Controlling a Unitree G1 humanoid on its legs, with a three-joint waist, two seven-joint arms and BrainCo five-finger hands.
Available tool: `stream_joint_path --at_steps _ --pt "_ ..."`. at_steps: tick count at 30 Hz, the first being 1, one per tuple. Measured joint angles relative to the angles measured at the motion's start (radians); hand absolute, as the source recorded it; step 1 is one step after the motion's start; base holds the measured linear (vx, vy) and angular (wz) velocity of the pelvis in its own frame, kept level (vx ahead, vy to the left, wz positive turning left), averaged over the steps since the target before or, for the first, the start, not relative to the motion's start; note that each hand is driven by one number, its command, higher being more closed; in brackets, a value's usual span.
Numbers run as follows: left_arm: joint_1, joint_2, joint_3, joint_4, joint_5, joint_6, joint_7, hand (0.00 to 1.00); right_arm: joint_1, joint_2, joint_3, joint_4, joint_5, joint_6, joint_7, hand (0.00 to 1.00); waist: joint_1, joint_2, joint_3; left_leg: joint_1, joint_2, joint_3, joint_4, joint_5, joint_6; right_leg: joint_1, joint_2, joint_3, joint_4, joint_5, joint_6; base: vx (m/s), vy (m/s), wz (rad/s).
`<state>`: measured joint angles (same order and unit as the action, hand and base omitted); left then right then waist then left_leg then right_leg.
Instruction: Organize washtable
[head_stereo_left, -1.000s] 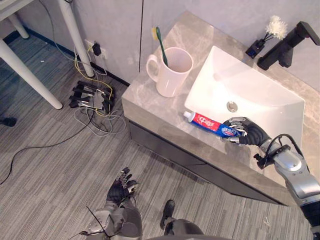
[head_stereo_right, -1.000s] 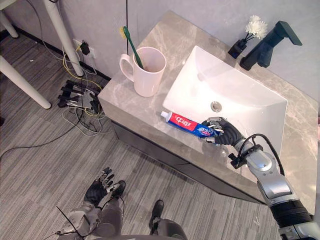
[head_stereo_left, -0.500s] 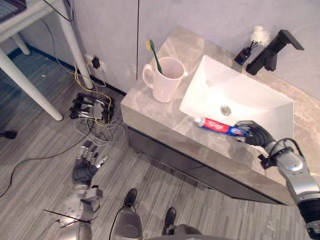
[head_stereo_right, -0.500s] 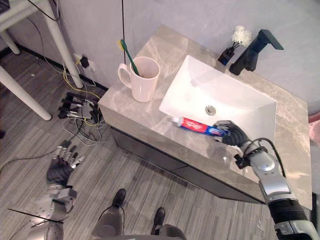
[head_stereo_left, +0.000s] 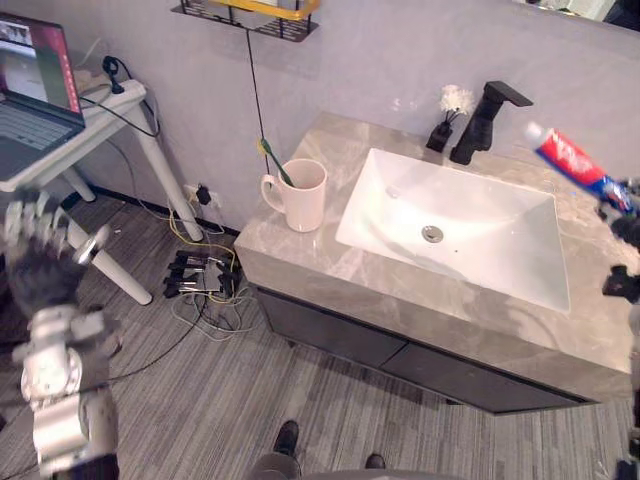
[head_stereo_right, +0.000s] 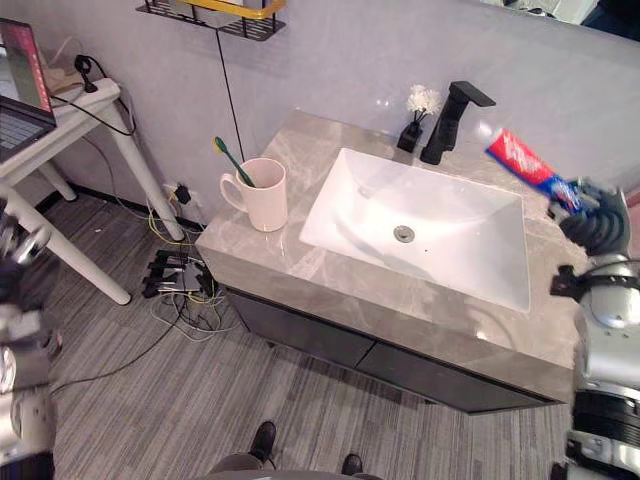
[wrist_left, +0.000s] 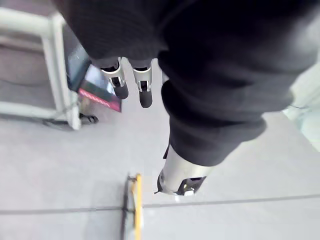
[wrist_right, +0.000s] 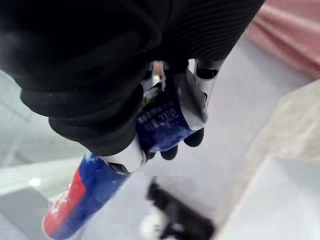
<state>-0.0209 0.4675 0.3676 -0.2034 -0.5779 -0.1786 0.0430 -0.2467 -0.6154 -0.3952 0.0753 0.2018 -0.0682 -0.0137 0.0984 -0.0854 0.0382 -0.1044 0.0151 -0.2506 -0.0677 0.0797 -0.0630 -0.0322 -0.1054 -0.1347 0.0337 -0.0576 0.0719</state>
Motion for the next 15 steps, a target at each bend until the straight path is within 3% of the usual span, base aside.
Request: stream_joint_path --at_steps 5,7,11,15 --pt "-0.255 0.02 -0.43 -0.001 -0.182 0.008 -0.023 0.0 -0.135 0.18 0.243 -0.221 0.045 -0.054 -0.031 1.0 0.002 0.0 0.0 0.004 -0.013 -0.036 0.0 0.014 0.002 0.012 -0.011 -0.033 0.022 -0.016 0.007 0.0 0.004 0.22" --pt "-0.311 0.001 -0.54 -0.001 -0.239 0.014 -0.023 0.0 -0.154 0.238 0.318 -0.267 0.056 -0.067 -0.032 1.0 0.004 0.001 -0.001 0.009 -0.019 -0.043 -0.001 0.015 0.004 0.013 -0.018 -0.043 0.042 -0.03 0.008 0.0 0.006 0.17" --pt "-0.367 -0.035 -0.702 0.001 -0.324 0.052 -0.042 0.0 -0.153 0.351 0.45 -0.305 0.064 -0.078 -0.026 1.0 0.002 0.001 -0.002 0.014 -0.023 -0.047 -0.002 0.016 0.005 0.011 -0.022 -0.054 0.053 -0.04 0.006 -0.01 0.008 0.09" --pt "-0.396 -0.064 -0.768 0.015 -0.333 0.092 -0.045 0.0 -0.13 0.395 0.505 -0.305 0.063 -0.075 -0.003 1.0 -0.002 0.003 -0.003 0.014 -0.021 -0.047 -0.002 0.017 0.004 0.01 -0.02 -0.054 0.053 -0.04 0.005 0.0 0.0 0.0"
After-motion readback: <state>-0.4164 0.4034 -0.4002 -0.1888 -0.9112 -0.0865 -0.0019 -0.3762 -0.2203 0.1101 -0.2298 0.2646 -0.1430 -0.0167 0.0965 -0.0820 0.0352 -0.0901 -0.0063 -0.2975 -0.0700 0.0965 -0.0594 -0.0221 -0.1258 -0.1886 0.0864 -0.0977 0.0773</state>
